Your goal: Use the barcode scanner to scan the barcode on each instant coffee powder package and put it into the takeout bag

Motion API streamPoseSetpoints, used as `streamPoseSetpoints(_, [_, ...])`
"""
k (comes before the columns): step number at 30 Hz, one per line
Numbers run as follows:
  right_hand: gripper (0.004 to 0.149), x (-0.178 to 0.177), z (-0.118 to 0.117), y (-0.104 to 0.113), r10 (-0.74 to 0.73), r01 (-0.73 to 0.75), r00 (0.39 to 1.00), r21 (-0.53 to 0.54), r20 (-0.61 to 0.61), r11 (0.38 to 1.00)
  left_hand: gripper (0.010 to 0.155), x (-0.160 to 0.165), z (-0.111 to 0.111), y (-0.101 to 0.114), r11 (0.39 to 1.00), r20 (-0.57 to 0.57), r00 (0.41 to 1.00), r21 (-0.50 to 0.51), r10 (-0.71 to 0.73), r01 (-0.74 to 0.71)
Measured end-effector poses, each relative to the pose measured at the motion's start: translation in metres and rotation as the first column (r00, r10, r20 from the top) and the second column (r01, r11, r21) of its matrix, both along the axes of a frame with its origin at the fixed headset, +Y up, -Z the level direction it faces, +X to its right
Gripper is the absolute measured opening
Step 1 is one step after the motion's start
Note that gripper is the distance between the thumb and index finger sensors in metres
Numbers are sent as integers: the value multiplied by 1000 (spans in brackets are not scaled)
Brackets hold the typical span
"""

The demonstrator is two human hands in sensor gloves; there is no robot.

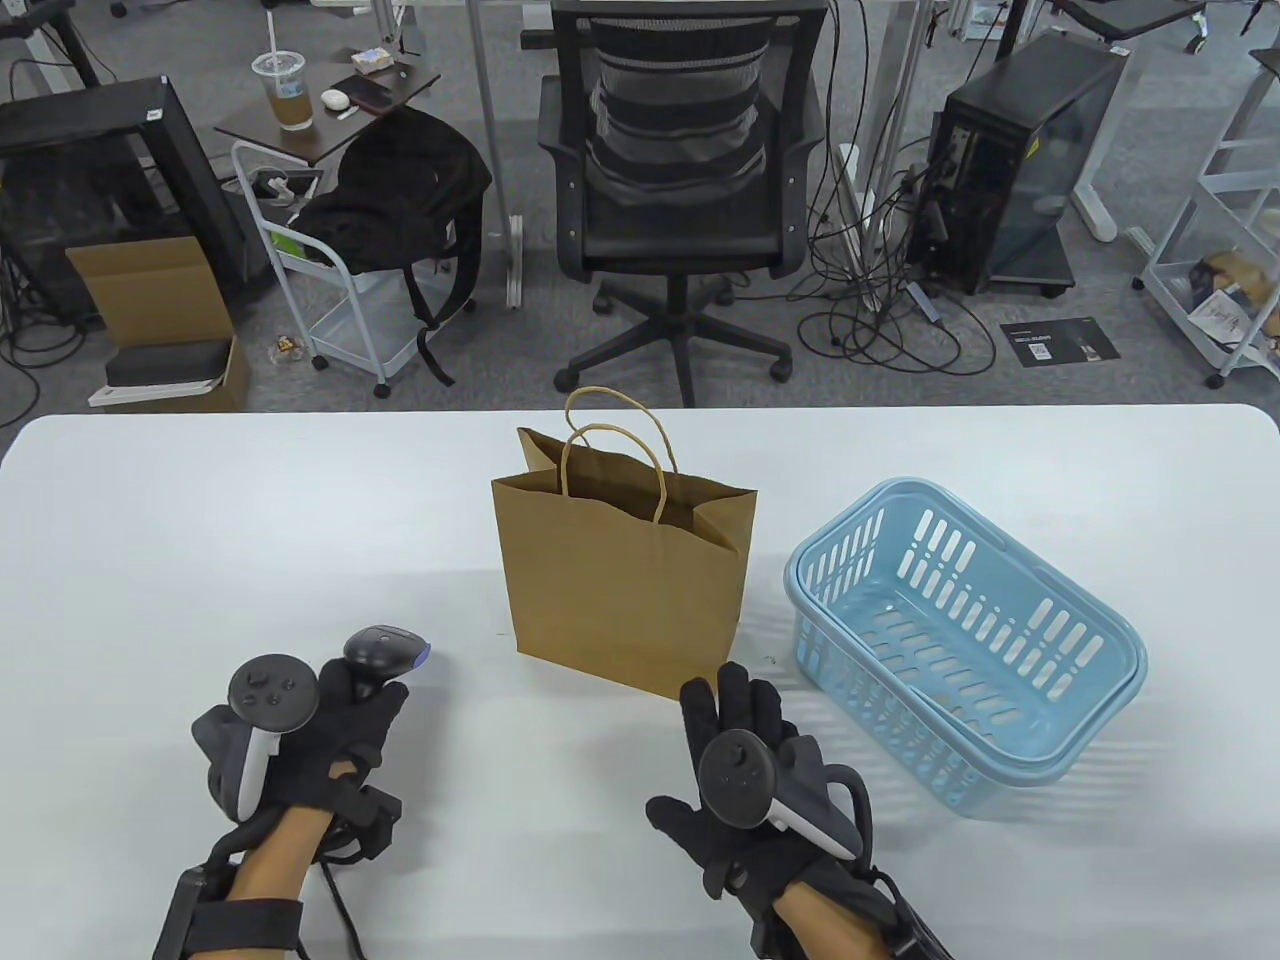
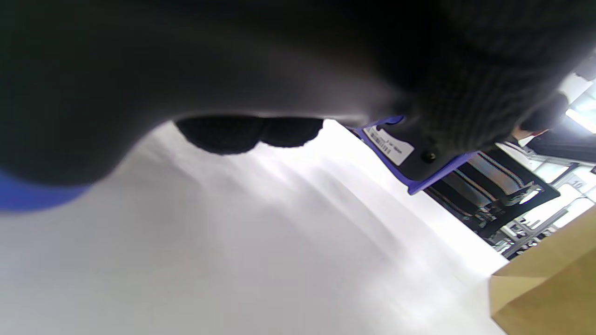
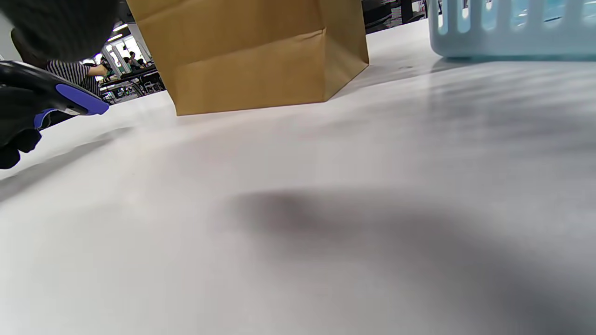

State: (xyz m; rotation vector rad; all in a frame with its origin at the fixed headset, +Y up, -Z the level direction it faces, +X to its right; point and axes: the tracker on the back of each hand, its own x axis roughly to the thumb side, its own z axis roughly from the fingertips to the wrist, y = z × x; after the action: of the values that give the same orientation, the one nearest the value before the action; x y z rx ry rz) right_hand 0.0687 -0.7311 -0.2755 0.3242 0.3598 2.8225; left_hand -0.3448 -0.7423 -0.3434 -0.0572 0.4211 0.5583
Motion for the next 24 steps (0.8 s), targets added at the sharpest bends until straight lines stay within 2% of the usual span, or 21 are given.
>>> streamPoseSetpoints(9, [102,-1,-1,-2,-28,28,999,-18,-21,999,68,1,0,0,996,-28,996,-24,-85,84])
streamPoseSetpoints(24, [102,2,-3,-1,-38,38,999,26,-10,999,71,0,-2,-3,994,-33,997,-86,-76,73])
